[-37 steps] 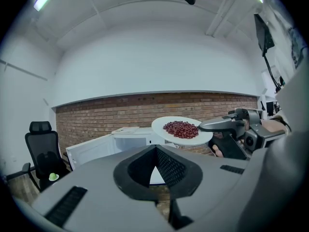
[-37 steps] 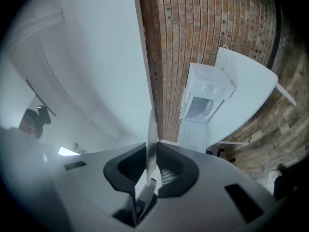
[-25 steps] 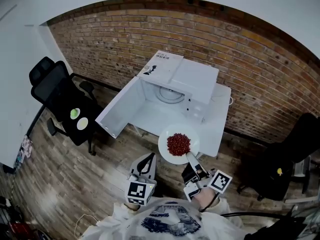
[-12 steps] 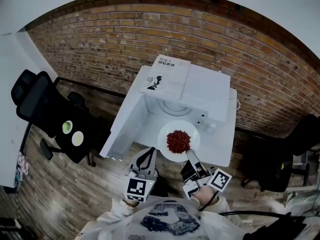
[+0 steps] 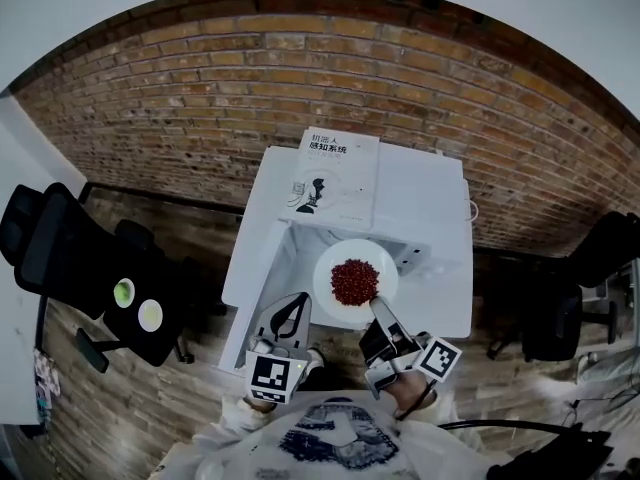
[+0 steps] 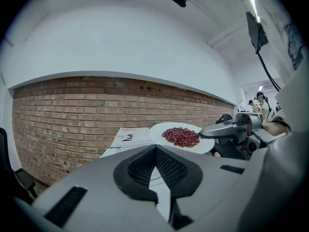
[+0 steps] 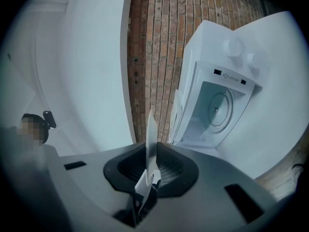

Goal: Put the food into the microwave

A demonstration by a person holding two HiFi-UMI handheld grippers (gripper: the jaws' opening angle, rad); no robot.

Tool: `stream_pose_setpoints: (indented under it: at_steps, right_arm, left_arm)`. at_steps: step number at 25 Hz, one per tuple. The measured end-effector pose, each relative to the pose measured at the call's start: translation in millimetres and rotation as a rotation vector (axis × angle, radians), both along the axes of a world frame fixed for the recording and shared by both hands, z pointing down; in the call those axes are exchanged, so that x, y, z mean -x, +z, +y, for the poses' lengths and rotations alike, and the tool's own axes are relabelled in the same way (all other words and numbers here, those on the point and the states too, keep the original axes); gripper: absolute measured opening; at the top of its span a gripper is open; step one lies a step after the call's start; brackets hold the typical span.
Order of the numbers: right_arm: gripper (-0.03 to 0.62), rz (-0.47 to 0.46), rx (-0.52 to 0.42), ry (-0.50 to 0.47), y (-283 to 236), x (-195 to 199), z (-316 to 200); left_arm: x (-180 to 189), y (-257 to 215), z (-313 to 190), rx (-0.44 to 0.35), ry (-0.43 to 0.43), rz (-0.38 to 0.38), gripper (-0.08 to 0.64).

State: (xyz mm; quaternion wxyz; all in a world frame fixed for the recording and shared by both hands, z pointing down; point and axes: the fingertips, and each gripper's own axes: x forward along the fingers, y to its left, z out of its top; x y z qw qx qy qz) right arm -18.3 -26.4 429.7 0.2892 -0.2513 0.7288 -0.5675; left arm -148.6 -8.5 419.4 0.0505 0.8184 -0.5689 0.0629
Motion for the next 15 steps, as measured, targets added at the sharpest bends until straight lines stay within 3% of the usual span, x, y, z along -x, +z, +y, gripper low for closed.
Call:
stream_pose_setpoints:
  at_steps: [6,15]
  right_arm:
    - [0.053,0.000,0.010,0.070,2.8,10.5,-13.2]
    - [0.054,0.015,0.039,0.123,12.7,-2.5,-20.7]
  left_arm:
    - [8.9,2.0,-22.1,0.004,0.075,0.014,0.006]
    - [0.3,12.7,-42.5,0.033,0.114,0.026,0.006]
